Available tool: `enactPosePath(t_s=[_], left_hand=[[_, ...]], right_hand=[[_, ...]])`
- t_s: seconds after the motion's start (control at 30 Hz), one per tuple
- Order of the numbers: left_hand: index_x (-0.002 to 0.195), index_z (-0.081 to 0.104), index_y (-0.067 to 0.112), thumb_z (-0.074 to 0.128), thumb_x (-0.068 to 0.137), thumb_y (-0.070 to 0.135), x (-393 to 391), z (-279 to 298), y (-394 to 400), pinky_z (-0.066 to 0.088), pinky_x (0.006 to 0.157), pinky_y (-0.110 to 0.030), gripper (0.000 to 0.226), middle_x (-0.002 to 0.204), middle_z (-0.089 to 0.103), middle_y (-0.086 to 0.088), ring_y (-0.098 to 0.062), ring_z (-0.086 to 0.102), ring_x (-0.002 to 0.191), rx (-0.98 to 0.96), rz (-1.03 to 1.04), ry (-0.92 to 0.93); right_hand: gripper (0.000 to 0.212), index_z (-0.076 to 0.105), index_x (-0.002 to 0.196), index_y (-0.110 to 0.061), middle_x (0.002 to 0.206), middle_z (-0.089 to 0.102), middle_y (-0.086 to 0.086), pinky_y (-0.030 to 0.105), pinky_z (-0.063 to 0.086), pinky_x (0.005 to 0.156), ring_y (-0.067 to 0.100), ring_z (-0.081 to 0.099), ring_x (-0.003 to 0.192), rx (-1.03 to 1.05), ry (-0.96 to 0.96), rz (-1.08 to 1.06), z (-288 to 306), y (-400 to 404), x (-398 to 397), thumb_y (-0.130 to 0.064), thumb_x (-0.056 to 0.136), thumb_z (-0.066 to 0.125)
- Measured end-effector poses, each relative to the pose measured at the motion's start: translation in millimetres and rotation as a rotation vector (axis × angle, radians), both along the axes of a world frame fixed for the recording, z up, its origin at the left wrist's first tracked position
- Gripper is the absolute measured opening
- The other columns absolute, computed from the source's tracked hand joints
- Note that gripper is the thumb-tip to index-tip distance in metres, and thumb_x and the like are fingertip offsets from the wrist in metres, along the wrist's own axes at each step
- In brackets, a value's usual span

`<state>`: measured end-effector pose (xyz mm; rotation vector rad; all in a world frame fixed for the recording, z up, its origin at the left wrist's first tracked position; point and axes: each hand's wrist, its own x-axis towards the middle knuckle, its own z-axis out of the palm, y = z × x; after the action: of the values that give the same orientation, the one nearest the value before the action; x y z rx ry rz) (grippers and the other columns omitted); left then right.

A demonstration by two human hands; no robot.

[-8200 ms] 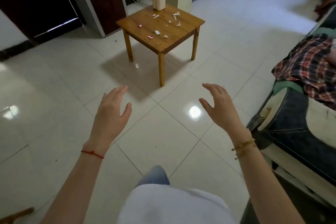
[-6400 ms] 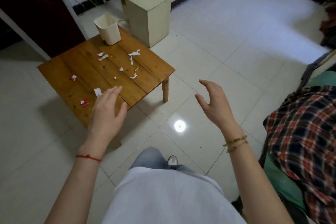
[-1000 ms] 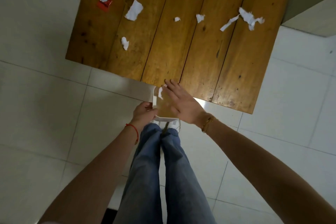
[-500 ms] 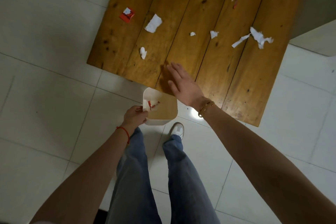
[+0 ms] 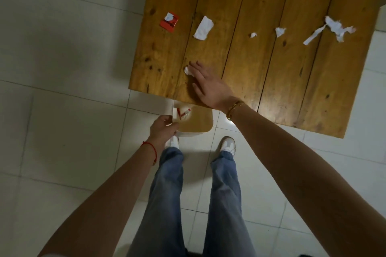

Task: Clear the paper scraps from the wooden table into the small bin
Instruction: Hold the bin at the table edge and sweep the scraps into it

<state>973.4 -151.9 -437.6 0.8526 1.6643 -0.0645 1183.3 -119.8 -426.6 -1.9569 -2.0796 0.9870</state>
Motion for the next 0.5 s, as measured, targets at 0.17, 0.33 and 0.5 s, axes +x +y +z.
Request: enactPosePath(t_s=[0.17, 0.33, 0.5], left_hand=[[0.106, 0.067, 0.020, 0.065, 0.079, 0.027, -9, 2, 12, 0.038, 0.064, -0.017, 0.028, 0.098, 0.068, 0.006, -0.014, 0.060, 0.089, 0.061, -0.185, 0.037], [0.104, 0.066, 0.016, 0.063, 0.082, 0.025, -13, -1, 16, 0.037, 0.065, -0.016, 0.024, 0.101, 0.069, 0.001, -0.013, 0.059, 0.087, 0.076, -0.216, 0.007], [0.096, 0.062, 0.021, 0.065, 0.082, 0.027, -13, -7, 19, 0.038, 0.074, -0.020, 0.015, 0.095, 0.066, 0.005, -0.012, 0.058, 0.086, 0.088, -0.237, 0.005]], right_hand=[[0.056, 0.024, 0.150, -0.008, 0.159, 0.022, 0.010, 0.041, 0.011, 0.121, 0.025, 0.010, 0.149, 0.027, 0.017, 0.120, -4, -49, -25, -0.024, 0.098, 0.035], [0.056, 0.025, 0.150, -0.008, 0.160, 0.019, 0.009, 0.043, 0.013, 0.121, 0.023, 0.007, 0.149, 0.027, 0.039, 0.139, -7, -85, -42, -0.022, 0.098, 0.039], [0.055, 0.019, 0.152, -0.014, 0.161, 0.016, 0.006, 0.045, 0.012, 0.121, 0.019, 0.004, 0.149, 0.072, 0.010, -0.183, 3, -43, -20, -0.033, 0.102, 0.032]])
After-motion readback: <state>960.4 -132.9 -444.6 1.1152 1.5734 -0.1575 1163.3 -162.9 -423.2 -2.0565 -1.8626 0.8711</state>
